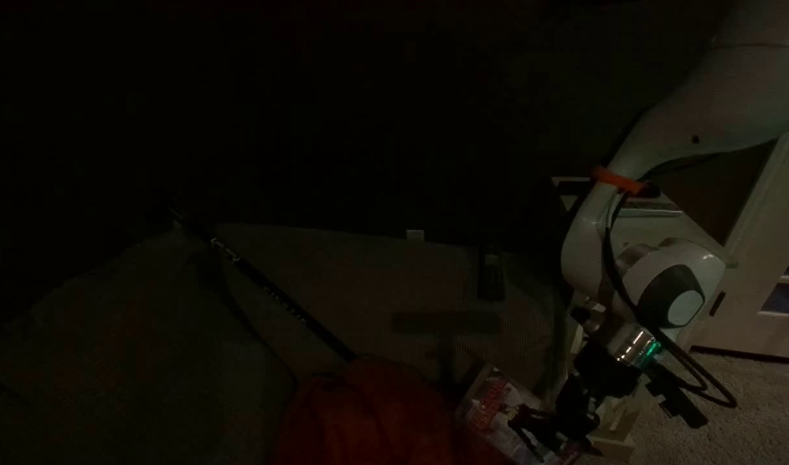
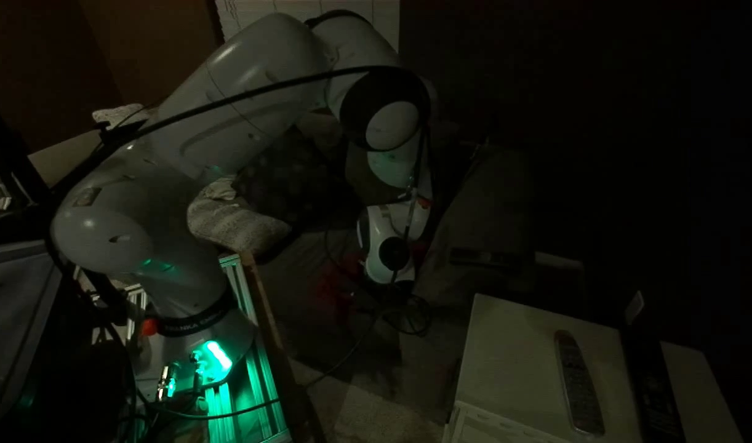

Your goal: Pick up the book from the chair and place it on the white shelf.

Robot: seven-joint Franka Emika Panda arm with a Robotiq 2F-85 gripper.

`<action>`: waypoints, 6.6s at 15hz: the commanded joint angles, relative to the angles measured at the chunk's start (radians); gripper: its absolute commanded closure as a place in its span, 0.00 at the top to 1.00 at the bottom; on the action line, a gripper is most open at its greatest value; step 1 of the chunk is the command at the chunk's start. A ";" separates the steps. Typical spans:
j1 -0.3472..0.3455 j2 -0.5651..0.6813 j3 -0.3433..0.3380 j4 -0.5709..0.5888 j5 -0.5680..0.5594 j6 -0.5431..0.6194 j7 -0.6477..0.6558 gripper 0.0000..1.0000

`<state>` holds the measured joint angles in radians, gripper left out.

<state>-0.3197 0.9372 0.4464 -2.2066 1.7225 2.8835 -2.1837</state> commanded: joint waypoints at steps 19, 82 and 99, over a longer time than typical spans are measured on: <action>0.069 -0.426 0.136 -0.263 -0.258 0.411 0.428 0.08; -0.273 -0.908 0.119 -0.179 0.362 0.899 -0.546 0.08; 0.014 -0.684 -0.246 -0.243 -0.221 0.844 0.065 0.08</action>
<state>-0.3220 0.2040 0.2189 -2.4522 1.6275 3.6609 -2.2391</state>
